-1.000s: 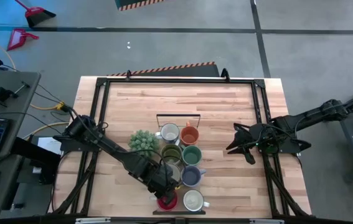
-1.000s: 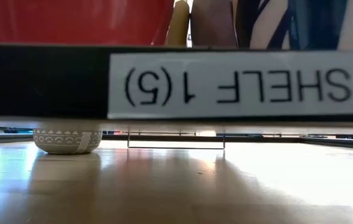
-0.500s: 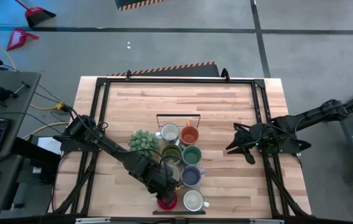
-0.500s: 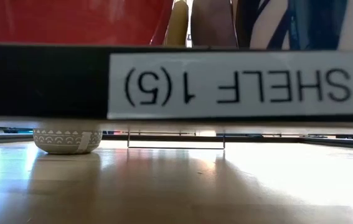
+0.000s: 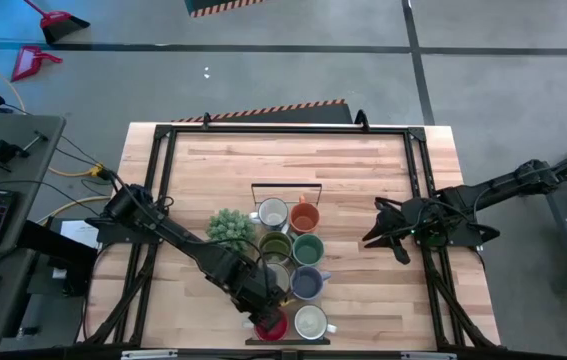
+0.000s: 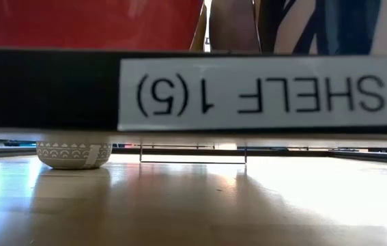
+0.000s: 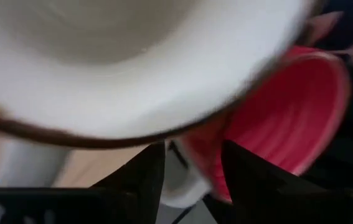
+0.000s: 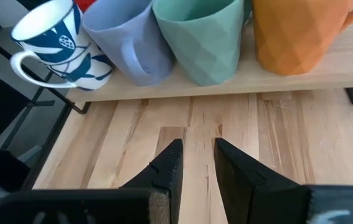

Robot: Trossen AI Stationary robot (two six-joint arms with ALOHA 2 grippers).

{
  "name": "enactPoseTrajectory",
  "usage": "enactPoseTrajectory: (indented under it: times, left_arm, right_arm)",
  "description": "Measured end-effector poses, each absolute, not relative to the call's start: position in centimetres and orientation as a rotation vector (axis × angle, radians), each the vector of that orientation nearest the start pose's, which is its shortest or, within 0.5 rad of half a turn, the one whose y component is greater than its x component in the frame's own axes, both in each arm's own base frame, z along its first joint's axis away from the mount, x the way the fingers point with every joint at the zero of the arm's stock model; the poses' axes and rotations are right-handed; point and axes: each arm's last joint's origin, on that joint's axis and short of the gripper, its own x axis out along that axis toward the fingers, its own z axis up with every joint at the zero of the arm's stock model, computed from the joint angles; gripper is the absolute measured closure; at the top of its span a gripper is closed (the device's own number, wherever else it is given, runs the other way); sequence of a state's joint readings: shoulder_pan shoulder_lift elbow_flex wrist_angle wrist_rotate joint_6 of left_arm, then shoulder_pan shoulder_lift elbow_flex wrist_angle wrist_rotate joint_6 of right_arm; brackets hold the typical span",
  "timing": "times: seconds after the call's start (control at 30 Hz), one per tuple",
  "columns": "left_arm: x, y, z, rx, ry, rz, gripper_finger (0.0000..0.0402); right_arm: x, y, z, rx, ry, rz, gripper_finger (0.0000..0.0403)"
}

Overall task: Place coffee mugs
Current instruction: Put the red mug on the shelf, then adjust the yellow mug on the shelf

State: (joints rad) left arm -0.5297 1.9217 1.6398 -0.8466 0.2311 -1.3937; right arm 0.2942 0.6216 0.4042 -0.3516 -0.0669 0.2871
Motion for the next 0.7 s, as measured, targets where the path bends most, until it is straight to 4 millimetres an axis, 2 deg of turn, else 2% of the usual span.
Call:
enactPoseTrajectory:
  times: [0.1,0.3,0.5,0.7]
  left_arm:
    - [34.2,-20.7,25.6,-0.993,1.38,0.249,0.0257]
    - [33.4,-19.9,27.7,-1.004,1.323,0.251,0.0257]
    - [32.0,-19.0,29.9,-1.01,1.27,0.278,0.0257]
    - [29.8,-17.9,32.0,-0.926,1.216,0.333,0.0257]
  right_arm:
    - [13.3,4.3,21.2,0.216,0.605,0.28,0.033]
    - [13.3,4.3,21.2,0.217,0.604,0.284,0.033]
    - [13.3,4.3,21.2,0.22,0.607,0.283,0.033]
    - [13.3,4.3,21.2,0.22,0.599,0.285,0.033]
